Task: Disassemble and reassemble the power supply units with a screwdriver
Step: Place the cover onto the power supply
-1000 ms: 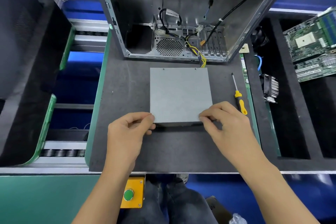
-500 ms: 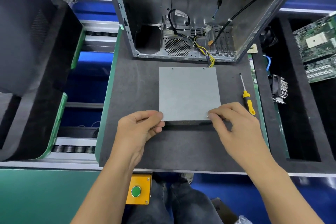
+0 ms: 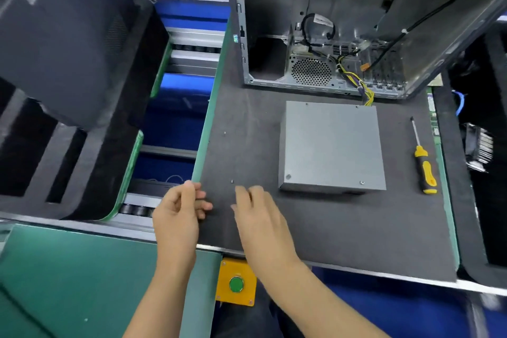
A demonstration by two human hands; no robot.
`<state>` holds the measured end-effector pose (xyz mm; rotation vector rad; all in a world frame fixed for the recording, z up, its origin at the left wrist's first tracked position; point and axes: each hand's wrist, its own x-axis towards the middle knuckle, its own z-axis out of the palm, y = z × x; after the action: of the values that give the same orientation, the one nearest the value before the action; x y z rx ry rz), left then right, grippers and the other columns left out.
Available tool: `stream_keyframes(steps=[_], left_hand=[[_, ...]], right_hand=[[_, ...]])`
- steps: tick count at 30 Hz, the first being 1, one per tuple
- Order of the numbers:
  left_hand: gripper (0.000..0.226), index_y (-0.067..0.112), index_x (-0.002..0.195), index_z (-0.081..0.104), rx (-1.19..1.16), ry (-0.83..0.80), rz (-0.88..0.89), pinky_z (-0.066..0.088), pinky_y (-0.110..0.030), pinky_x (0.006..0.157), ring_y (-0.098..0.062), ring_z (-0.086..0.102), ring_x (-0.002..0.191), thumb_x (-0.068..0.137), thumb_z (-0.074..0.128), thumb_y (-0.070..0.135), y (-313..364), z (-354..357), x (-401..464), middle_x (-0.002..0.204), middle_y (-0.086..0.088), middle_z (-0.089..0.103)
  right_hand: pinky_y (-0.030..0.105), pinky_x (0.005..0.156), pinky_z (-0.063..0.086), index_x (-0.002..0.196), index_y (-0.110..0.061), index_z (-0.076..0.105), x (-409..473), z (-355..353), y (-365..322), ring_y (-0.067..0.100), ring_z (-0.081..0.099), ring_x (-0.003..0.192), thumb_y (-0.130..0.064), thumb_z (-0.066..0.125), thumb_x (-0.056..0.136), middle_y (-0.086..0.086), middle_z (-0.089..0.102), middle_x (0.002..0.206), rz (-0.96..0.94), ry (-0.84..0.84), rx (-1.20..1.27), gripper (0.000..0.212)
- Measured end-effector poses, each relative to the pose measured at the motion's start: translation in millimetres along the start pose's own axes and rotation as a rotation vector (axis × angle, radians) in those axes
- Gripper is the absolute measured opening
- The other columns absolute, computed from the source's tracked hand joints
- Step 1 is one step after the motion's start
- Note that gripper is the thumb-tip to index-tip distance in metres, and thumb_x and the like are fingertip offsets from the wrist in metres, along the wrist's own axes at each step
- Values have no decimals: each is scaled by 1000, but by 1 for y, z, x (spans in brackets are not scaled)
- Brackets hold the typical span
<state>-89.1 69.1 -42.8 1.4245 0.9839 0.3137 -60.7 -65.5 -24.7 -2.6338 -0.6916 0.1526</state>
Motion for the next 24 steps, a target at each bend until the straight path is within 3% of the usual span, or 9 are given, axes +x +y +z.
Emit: stream_keyframes(steps=[3, 11, 15, 18, 21, 24], left_hand=[[26, 21, 84, 73, -43, 36, -9, 48, -25, 56, -15, 64, 62, 102, 55, 28, -10, -8, 0, 74, -1, 69], [29, 29, 82, 75, -43, 28, 26, 49, -26, 58, -15, 65, 64, 102, 55, 30, -17, -8, 5, 76, -2, 70], [27, 29, 84, 75, -23, 18, 83, 49, -20, 55, -12, 64, 64, 102, 55, 33, -16, 4, 9, 77, -1, 71], [25, 29, 86, 75, 1, 9, 105, 49, -29, 61, -10, 64, 65, 102, 56, 32, -17, 8, 12, 78, -2, 71], [24, 31, 85, 74, -4, -34, 114, 51, -34, 67, -10, 65, 67, 101, 57, 29, -9, 18, 18, 78, -2, 72], [17, 35, 92, 74, 0, -208, 214, 54, -18, 72, -9, 69, 82, 94, 59, 42, 19, 46, 18, 90, 3, 74]], right_hand=[[30, 78, 52, 127, -14, 50, 32, 20, -4, 20, 55, 93, -33, 43, 105, 6, 51, 112, 172, -8, 40, 30], [33, 69, 50, 106, -11, 57, 57, 28, -6, 24, 53, 94, -7, 50, 100, 7, 54, 104, 221, -26, 25, 10], [30, 74, 50, 114, -11, 50, 58, 19, -11, 25, 51, 102, -5, 49, 98, 10, 51, 114, 143, -72, -44, 16], [34, 78, 49, 117, -9, 46, 44, -3, -14, 27, 49, 105, 0, 54, 92, 11, 48, 116, 24, -161, -7, 28], [32, 73, 49, 106, -11, 56, 22, -45, -10, 24, 54, 90, -2, 56, 87, 6, 53, 100, -214, 9, 205, 21], [18, 78, 44, 98, -19, 62, 36, -98, 41, 9, 56, 83, -15, 54, 97, -6, 59, 93, -93, 346, 401, 9]])
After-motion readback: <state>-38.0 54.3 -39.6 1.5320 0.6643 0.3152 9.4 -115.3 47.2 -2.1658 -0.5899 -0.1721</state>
